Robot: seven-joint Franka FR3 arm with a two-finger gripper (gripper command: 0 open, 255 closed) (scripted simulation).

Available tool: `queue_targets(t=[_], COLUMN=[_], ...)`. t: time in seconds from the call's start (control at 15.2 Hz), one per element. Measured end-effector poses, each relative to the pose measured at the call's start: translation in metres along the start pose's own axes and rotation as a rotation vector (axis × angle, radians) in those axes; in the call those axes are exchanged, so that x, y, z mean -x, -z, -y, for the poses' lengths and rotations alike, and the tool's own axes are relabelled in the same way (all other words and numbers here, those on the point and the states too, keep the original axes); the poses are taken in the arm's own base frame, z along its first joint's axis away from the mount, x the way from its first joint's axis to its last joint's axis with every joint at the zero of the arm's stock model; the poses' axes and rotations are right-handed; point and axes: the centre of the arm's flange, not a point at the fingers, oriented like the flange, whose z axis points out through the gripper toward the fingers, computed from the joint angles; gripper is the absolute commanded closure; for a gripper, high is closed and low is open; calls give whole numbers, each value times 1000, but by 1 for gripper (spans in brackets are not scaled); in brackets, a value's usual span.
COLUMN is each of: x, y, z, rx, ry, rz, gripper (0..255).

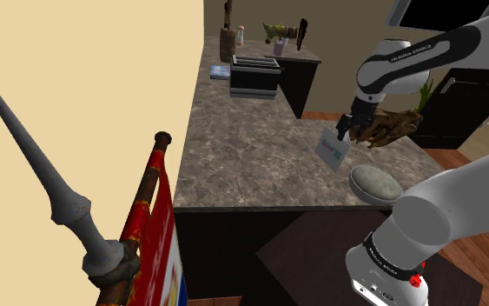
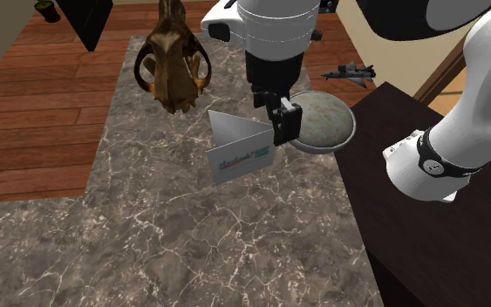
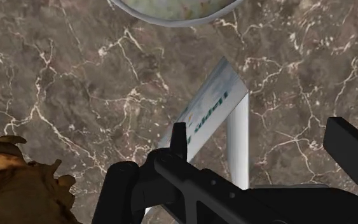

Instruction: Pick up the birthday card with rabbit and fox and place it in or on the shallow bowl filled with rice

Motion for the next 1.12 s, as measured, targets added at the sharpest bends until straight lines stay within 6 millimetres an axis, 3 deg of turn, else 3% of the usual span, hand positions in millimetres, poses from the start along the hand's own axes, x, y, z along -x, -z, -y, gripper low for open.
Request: queue_targets(t=[0.2,0.59,0.99,1.06,1.12], x=[-4,-6,-6,-6,-6], y=[-16,-46,-51,-51,-51], z=[-13,-15,-15,-15,-15], rx=[1,1,1,1,1], ry=[-15,-17,-17,-17,-17], rz=[-9,-10,-11,-11,-11], gripper=[0,0,0,255,255])
